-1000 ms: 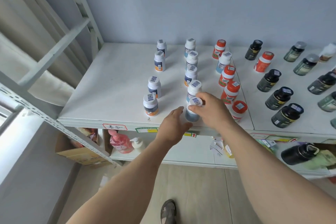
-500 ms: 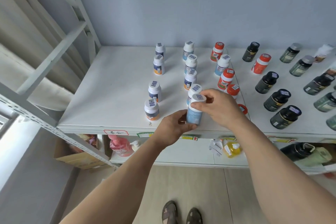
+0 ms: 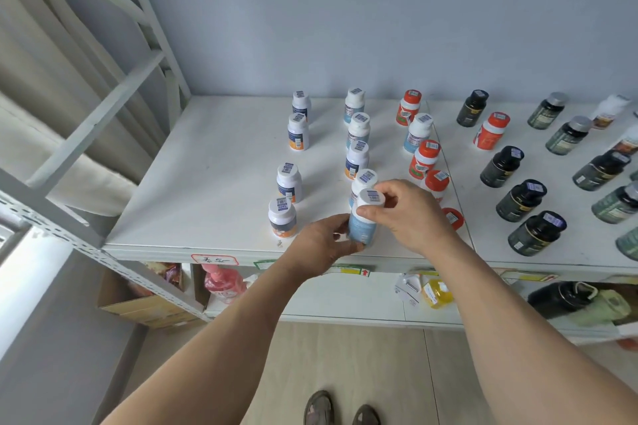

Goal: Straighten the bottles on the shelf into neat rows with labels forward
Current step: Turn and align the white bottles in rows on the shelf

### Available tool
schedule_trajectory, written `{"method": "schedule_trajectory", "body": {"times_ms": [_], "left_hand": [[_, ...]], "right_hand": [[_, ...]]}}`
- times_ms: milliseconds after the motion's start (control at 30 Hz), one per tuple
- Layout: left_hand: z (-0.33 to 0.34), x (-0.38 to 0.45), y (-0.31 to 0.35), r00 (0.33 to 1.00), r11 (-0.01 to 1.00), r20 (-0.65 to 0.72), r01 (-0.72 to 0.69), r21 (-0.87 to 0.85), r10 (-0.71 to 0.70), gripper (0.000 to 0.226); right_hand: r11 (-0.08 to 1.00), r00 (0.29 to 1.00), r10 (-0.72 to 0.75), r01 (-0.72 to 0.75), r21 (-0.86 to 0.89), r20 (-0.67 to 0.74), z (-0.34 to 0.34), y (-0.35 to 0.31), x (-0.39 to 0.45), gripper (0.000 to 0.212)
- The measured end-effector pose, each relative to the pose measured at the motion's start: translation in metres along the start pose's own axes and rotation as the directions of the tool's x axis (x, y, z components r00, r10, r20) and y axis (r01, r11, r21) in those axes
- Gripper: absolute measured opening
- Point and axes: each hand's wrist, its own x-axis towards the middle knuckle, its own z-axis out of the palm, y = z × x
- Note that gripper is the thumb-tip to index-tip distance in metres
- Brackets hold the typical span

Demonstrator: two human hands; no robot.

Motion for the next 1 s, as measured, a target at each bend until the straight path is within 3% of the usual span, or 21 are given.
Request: {"method": "schedule_trajectory", "body": {"times_ms": [133,300,600,767,1000], "left_hand": [[-0.001,0.005,-0.016,0.997,0.932,-0.077,-0.001,0.362,0.031,0.057],[-0.004,0.006,-0.023,0.991,0.867,-0.073,-0.058,0.495,0.108,0.056],[-0.004,0.012,-0.021,0.983,0.891,-0.117,-0.076,0.447,0.142,0.054],[-0.008,0.023,-0.015,0.971,0.936,-0.207,-0.04,0.35,0.118,0.051],[-0.012,0.048,-0.004,0.964,0.974,-0.267,0.053,0.22,0.008,0.052]], "right_hand": [[0.999,0.999,-0.007,0.008,-0.037,0.037,0.013,0.011,-0.005,0.034],[0.998,0.999,-0.004,0.007,-0.067,0.037,0.024,0.02,-0.01,0.041],[1.0,1.0,0.024,-0.024,-0.009,0.018,0.023,0.019,-0.014,0.054],[1.0,0.993,0.011,-0.011,-0.001,-0.117,0.002,0.01,0.013,0.053],[0.989,0.978,0.048,-0.018,-0.149,0.202,-0.006,0.006,0.068,0.051]]}}
